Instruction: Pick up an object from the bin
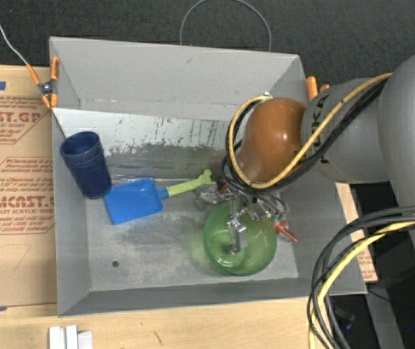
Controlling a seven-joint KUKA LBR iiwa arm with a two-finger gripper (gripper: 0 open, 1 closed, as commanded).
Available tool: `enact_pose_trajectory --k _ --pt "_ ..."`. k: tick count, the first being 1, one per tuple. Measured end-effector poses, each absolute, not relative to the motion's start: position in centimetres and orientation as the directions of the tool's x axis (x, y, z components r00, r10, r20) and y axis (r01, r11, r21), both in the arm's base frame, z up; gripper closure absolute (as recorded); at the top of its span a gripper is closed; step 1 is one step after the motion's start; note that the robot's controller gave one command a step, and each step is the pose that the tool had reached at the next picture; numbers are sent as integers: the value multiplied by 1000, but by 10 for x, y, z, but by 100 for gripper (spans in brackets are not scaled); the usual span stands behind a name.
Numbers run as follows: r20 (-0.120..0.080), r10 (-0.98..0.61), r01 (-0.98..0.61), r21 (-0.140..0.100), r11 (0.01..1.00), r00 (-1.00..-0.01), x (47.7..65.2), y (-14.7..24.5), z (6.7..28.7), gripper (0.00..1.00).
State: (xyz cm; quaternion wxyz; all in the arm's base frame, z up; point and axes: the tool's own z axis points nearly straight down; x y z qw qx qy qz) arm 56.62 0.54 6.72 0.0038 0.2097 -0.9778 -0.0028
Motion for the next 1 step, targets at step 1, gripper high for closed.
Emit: enact_pose_trajectory --k 1 --pt "-7 -629 -629 -1 778 -778 570 -2 70 0"
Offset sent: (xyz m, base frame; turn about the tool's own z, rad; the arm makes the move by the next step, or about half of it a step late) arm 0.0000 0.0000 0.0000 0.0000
